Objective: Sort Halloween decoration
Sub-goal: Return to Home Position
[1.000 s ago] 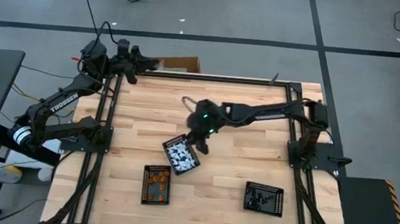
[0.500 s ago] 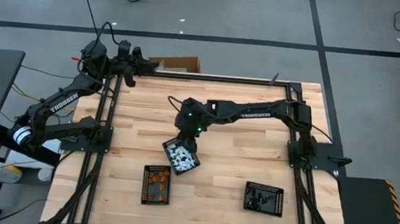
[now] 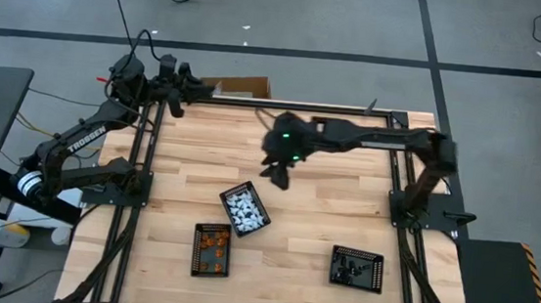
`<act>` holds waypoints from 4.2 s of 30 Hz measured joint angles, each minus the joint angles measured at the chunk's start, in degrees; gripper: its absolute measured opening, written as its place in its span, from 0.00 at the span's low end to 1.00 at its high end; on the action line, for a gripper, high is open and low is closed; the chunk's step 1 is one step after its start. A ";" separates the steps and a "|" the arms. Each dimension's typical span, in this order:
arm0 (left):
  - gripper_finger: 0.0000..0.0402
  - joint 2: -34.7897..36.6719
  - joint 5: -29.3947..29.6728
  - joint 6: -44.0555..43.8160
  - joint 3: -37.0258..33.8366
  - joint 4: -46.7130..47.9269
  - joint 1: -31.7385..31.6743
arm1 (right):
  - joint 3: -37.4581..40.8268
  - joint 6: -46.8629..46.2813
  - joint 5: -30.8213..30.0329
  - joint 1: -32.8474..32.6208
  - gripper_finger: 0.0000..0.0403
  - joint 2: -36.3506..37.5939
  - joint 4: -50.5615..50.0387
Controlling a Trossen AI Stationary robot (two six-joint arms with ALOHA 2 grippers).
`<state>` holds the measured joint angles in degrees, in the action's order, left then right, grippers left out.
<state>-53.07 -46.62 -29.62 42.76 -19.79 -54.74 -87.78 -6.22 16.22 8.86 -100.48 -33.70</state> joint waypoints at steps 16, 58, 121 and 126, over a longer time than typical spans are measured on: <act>0.16 24.39 17.89 9.53 -2.21 39.61 5.18 | 48.55 -18.20 -4.99 11.50 0.39 43.71 35.00; 0.00 49.39 36.94 -8.66 -42.25 13.21 15.13 | 87.42 -42.25 -11.26 28.30 0.23 100.19 42.17; 0.00 51.55 40.77 3.29 -42.36 17.87 37.35 | 87.38 -43.14 -10.53 11.01 0.23 98.62 35.44; 0.00 51.55 40.77 3.29 -42.36 17.87 37.35 | 87.38 -39.12 -10.88 11.01 0.23 98.62 35.40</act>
<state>-1.52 -5.85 -26.33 0.40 -1.91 -17.39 -0.40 -45.34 5.35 19.88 -1.87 1.70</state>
